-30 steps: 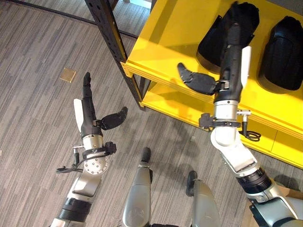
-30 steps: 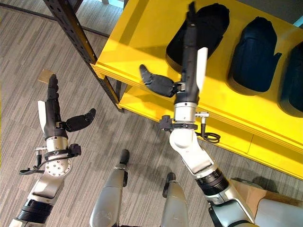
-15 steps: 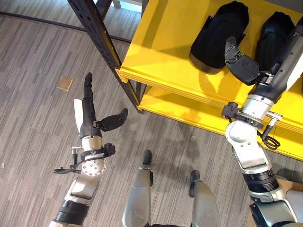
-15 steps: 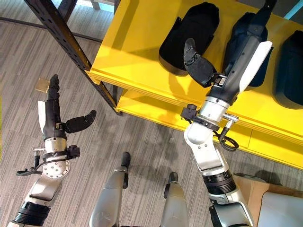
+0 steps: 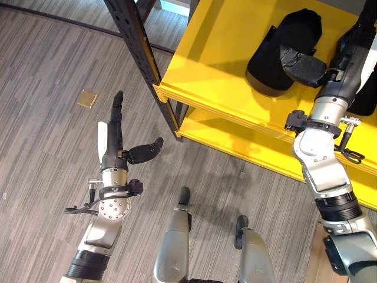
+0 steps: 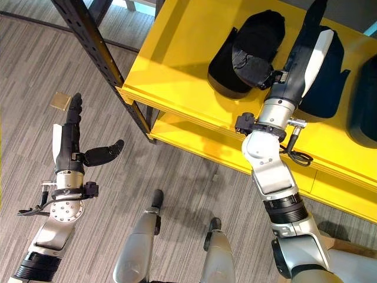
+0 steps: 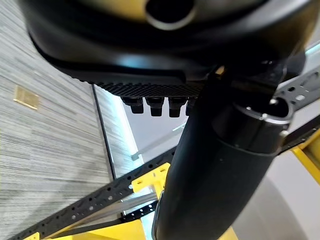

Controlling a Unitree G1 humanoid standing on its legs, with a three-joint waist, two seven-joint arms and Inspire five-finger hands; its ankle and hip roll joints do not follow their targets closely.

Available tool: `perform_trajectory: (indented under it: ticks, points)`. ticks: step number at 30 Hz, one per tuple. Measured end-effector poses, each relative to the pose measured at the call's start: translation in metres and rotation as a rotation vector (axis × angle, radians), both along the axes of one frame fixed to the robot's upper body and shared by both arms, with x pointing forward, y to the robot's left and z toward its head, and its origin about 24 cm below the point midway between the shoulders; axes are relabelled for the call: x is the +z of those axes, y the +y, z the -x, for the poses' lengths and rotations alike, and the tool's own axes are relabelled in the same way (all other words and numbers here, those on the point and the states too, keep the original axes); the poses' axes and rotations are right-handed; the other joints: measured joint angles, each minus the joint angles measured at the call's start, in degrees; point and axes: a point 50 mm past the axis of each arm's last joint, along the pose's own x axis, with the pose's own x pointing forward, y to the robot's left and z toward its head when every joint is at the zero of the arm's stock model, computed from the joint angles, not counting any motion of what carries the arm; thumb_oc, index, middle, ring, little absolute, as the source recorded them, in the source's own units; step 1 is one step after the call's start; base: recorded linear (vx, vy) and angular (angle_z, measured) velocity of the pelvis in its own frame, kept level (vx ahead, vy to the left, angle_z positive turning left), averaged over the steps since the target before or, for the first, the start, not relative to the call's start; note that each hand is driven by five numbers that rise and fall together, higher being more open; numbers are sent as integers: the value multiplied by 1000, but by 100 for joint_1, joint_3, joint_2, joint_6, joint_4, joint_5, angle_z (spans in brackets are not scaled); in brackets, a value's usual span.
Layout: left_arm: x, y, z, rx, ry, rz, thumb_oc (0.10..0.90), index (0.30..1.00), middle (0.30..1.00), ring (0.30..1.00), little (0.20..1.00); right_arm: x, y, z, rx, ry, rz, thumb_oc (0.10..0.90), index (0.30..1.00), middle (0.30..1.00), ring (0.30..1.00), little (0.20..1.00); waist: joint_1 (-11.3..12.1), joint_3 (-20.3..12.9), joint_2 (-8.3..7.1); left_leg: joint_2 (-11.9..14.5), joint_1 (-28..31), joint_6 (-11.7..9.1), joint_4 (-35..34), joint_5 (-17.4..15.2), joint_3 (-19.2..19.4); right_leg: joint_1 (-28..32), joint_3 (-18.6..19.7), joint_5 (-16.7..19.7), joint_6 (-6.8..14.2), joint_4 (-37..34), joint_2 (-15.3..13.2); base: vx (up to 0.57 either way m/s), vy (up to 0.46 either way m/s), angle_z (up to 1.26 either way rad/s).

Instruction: Move parts from the plastic box to the shelf.

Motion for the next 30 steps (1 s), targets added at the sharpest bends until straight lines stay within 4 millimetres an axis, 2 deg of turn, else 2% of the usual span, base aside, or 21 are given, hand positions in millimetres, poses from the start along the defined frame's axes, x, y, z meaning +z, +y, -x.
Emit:
perform_trajectory:
  ticks: [5,9,17,23,24,30]
  points:
    - [5,7,0,-6,3,-53,900,1000,1000,1000,1000,-3,-13,-8,-15,52,-76,900,1000,1000,1000,1000,97,-3,-17,-13,-35,15,11,-16,-38,133,-91,92,26,-218,5,8,-47,6]
    - [7,9,0,-11,3,-74,900,1000,1000,1000,1000,-4,-13,-9,-8,59,-85,900,1000,1000,1000,1000,96,-4,-33,-18,-32,38,62,-54,-79,257,-157,142,49,-358,10,6,-43,5]
    - [9,8,0,-24,-5,-84,900,1000,1000,1000,1000,-10,-18,-16,18,117,-176,900,1000,1000,1000,1000,100,-26,-208,-16,-100,83,194,-135,-68,367,-159,255,49,-606,27,4,-40,-1]
    - [14,13,0,-15,-11,-128,900,1000,1000,1000,1000,-11,-24,-20,2,133,-233,900,1000,1000,1000,1000,108,-21,-223,-25,-167,124,268,-176,-65,417,-180,329,75,-757,25,1,-28,0]
    - [14,14,0,-12,-15,-127,900,1000,1000,1000,1000,-11,-25,-20,-1,132,-241,900,1000,1000,1000,1000,108,-22,-228,-25,-166,122,288,-192,-71,439,-187,363,133,-780,29,0,-32,1]
    - [14,14,0,-12,-14,-126,900,1000,1000,1000,1000,-17,-29,-26,-12,168,-291,900,1000,1000,1000,1000,113,-21,-283,-22,-175,125,340,-229,-65,460,-179,367,124,-804,31,4,-32,-1]
